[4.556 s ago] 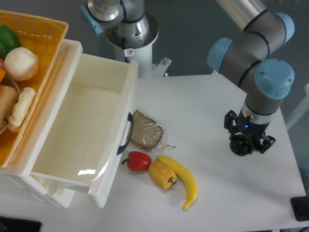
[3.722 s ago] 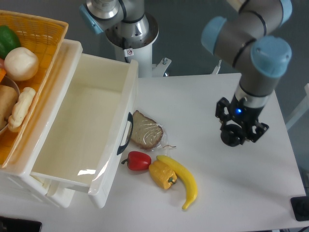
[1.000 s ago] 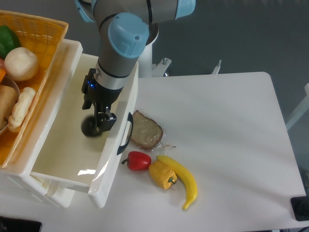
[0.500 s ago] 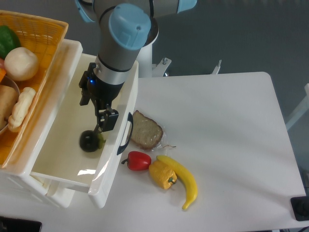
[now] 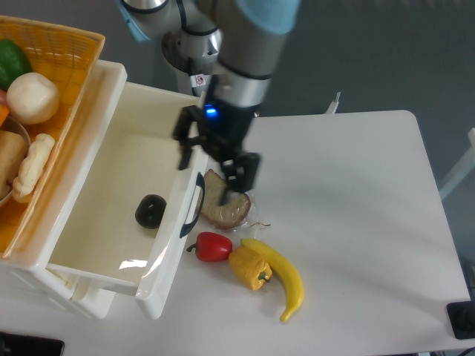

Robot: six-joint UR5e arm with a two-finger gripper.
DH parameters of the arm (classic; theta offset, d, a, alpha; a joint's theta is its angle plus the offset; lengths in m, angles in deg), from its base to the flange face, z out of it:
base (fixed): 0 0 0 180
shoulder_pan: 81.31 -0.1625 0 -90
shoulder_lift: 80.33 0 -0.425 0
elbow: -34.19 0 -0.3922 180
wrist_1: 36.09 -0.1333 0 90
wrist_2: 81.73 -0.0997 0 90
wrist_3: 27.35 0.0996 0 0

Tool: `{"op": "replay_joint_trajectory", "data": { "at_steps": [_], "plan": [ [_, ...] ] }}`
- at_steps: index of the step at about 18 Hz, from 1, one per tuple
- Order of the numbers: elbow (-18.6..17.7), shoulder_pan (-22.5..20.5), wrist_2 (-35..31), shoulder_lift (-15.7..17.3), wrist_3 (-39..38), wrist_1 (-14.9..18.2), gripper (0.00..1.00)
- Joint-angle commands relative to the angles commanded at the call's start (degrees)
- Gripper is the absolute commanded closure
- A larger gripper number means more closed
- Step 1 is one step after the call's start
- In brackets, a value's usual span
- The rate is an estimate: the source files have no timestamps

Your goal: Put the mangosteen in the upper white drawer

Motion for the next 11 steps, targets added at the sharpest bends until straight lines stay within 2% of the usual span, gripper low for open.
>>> {"op": "replay_joint_trajectory", "data": {
  "at_steps": [4,7,9,11],
  "plan": [
    [-3.0,-8.2,-0.3,-1.7,3.6,-1.8,0.0],
    [-3.4,-12.3,-1.0,-4.2,8.5,-1.9,0.0],
    [-3.3,-13.6,-2.4,-5.8,9.1,-2.2,0.0],
    [-1.9,-14.3,-7.7,-8.7,10.9,-2.3,0.0]
  ]
}}
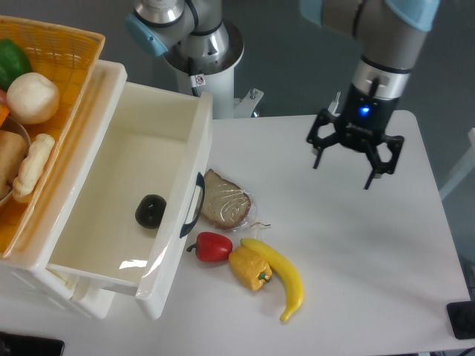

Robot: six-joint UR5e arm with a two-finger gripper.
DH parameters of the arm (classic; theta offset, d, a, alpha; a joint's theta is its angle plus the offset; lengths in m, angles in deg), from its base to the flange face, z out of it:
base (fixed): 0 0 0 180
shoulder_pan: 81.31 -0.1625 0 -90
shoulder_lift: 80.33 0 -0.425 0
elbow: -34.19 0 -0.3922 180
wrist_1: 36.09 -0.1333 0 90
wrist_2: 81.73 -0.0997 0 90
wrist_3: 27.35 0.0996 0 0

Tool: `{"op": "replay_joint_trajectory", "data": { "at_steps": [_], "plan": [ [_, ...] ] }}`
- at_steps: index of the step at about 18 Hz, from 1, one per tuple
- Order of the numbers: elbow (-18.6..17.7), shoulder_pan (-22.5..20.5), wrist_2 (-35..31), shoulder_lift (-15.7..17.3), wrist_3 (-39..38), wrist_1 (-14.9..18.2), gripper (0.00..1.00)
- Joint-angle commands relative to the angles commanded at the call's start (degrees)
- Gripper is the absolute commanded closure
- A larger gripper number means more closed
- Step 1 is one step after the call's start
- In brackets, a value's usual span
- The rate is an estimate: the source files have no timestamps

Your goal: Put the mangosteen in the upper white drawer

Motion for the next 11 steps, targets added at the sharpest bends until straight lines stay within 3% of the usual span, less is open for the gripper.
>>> {"op": "replay_joint_trajectory", "data": {
  "at_steps": [5,8,11],
  "plan": [
    [1.7,0.3,-10.9,-4.4,6.7,0.0,0.0],
    [4.4,1.6,-14.3,-10.2,14.6,0.0,0.0],
    [6.1,2.9,-17.5,-11.7,16.1,0.1,0.0]
  ]
}}
